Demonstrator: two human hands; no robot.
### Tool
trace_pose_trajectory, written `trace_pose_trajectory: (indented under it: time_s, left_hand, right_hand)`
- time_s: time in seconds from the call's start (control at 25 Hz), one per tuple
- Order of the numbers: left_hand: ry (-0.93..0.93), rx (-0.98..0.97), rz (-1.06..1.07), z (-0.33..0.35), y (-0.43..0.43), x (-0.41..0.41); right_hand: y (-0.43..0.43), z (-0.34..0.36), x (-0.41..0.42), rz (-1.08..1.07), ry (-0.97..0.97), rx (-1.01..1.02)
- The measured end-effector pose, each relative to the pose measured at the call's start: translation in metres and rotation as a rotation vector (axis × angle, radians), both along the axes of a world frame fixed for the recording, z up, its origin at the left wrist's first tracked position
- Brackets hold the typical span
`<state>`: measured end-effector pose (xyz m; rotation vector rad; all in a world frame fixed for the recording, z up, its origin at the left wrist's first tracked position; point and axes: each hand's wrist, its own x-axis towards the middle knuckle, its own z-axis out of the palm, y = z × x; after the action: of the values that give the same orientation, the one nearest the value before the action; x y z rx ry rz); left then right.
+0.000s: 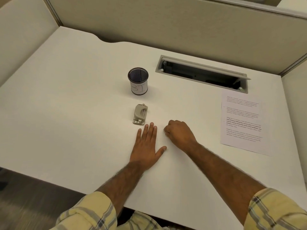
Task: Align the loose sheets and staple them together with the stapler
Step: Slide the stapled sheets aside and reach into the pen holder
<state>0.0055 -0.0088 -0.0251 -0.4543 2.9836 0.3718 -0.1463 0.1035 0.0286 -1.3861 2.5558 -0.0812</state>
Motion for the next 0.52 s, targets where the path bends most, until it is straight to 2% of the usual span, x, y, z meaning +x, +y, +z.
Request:
trace_pose_trajectory:
  time_s: [0.28, 0.52]
  left_hand:
    - [-0.002, -0.015, 0.004, 0.001, 0.002, 0.003]
    - [-0.014, -0.001, 0.005, 0.001, 0.001, 0.002]
  right_hand:
    - [-0.013, 0.016, 0.009, 0.189, 0.205, 0.179]
    - [-0.024, 0.021, 0.018, 0.274, 0.31, 0.193]
